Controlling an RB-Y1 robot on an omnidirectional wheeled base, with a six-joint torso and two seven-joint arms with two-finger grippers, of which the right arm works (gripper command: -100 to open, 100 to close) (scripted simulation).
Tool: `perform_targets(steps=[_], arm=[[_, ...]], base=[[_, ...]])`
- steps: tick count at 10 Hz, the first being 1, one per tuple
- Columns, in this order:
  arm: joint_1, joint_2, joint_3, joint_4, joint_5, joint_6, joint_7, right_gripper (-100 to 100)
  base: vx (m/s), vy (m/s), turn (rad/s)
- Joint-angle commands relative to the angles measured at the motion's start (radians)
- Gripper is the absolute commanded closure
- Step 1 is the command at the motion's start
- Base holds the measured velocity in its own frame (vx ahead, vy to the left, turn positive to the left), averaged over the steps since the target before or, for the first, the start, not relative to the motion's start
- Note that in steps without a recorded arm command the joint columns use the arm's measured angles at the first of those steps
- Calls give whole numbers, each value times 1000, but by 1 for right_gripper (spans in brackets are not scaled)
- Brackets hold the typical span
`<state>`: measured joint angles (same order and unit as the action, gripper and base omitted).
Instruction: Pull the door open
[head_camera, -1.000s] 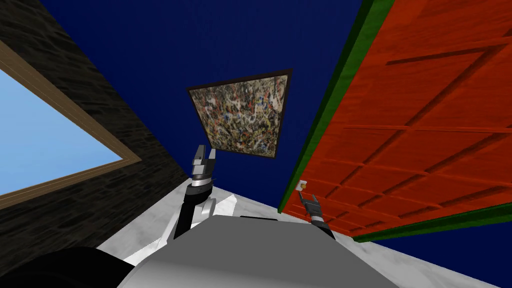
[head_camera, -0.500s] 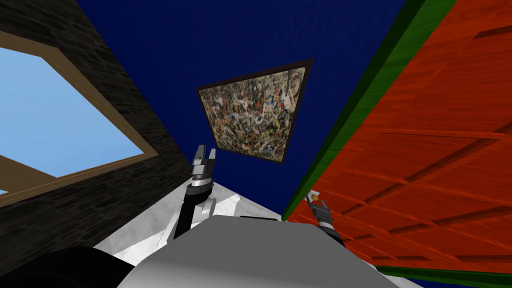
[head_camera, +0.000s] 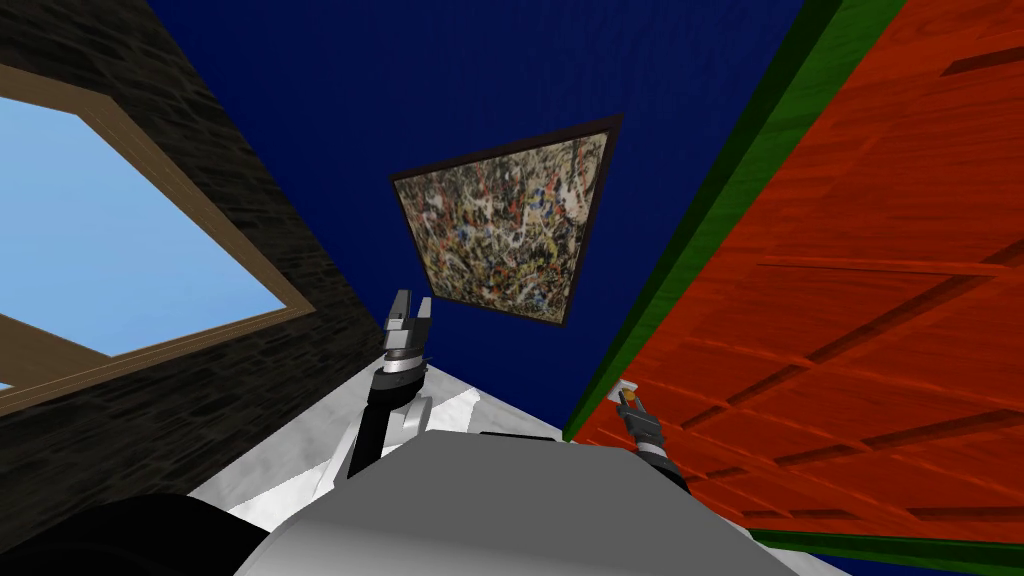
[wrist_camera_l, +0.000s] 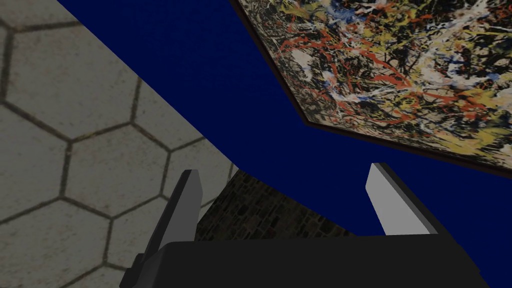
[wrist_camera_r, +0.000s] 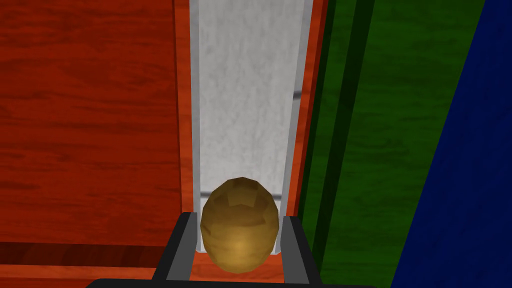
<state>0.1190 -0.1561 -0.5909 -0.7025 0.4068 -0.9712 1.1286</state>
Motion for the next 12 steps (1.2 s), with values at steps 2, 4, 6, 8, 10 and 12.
perform_targets(steps=[2,4,6,8,10,12], arm=[[1,-1,4,0,-11,1,-33,100],[3,-3,9,-1,-27,2,-77,100],[5,-5,14,-2,-42,2,-120,100],[6,-7,18,-2,-58,3,-163,100],[9,-10,26,-3,-80,5,-221,100],[11,-12,33,-4,-102,6,-276,100]], base=[[-10,-2,24],[-35,-13,51],[-39,-13,67],[-34,-3,50],[-42,-12,70],[-54,-16,81]])
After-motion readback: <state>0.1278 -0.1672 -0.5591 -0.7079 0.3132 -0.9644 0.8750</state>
